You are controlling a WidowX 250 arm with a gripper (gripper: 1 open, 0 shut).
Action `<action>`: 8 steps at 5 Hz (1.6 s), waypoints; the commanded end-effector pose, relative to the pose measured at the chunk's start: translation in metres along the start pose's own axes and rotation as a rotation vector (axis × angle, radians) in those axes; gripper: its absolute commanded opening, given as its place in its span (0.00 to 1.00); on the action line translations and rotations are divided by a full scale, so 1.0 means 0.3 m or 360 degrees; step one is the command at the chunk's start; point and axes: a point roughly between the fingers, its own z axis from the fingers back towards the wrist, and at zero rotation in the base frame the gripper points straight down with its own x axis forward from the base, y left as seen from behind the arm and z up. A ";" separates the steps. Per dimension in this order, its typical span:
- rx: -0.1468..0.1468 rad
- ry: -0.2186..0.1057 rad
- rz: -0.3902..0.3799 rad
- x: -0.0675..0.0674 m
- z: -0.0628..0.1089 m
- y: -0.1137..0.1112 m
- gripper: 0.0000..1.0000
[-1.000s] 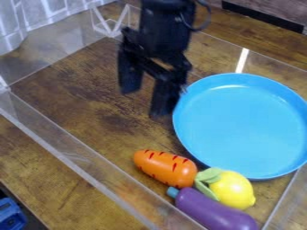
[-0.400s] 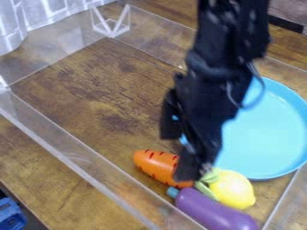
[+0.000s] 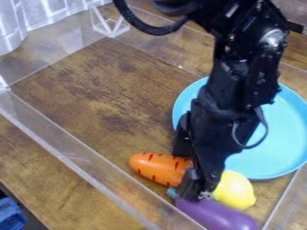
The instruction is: Put the carrot on the blue tray
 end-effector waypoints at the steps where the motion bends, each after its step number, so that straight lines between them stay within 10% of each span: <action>1: -0.0019 0.0048 -0.0076 -0.012 -0.041 -0.011 1.00; 6: -0.0042 0.0050 0.0021 0.057 -0.168 -0.033 1.00; 7: -0.0038 0.0046 0.0031 0.083 -0.145 -0.041 0.00; 8: -0.0025 0.0044 -0.0002 0.083 -0.130 -0.030 0.00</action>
